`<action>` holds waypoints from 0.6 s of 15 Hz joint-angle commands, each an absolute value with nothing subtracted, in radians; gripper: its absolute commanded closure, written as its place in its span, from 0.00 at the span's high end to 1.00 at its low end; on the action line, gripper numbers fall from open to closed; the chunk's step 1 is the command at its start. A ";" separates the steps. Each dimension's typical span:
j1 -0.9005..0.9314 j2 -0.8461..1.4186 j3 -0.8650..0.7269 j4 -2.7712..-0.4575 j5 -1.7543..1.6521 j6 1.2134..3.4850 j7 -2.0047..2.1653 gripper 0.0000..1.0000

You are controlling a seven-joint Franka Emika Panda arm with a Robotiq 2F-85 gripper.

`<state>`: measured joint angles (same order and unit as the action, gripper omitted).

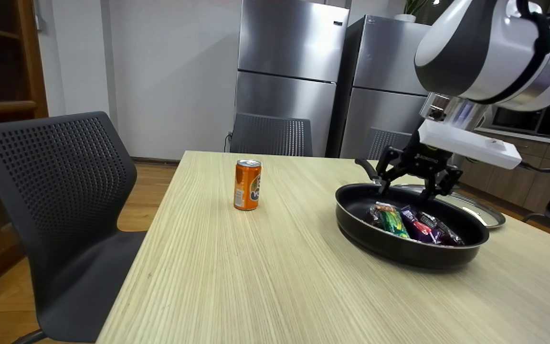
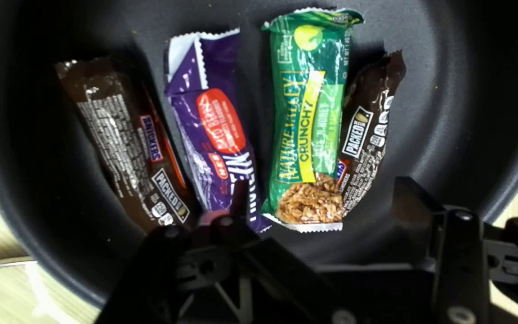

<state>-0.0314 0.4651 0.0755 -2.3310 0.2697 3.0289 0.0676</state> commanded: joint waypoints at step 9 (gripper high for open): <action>0.145 0.202 -0.130 -2.521 0.040 3.004 0.133 1.00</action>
<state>0.1105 0.3002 -0.0615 -2.4689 0.1139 3.0503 0.0927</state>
